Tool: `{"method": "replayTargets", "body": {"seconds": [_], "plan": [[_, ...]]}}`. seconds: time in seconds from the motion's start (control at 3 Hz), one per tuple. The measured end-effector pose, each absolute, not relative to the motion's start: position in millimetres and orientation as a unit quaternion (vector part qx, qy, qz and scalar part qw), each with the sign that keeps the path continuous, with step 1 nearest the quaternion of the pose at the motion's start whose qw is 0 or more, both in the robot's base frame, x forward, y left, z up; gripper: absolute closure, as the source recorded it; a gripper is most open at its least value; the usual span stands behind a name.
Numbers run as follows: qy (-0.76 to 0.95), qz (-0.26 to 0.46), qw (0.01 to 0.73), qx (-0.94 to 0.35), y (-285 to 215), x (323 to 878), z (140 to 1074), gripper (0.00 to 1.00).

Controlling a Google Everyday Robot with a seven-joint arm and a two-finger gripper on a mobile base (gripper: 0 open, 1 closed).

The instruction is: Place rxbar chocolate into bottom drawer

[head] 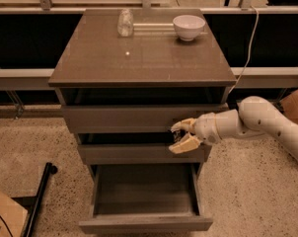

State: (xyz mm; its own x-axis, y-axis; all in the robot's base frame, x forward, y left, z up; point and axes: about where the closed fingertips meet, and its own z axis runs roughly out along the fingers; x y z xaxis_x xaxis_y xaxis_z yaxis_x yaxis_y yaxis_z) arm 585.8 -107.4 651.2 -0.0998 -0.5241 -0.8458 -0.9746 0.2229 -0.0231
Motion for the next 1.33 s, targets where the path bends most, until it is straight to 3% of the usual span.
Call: {"method": "replayTargets", "body": {"seconds": [1.33], "plan": [[0.679, 0.273, 0.334, -0.593, -79.7, 576.4, 560.7, 1.0]]}}
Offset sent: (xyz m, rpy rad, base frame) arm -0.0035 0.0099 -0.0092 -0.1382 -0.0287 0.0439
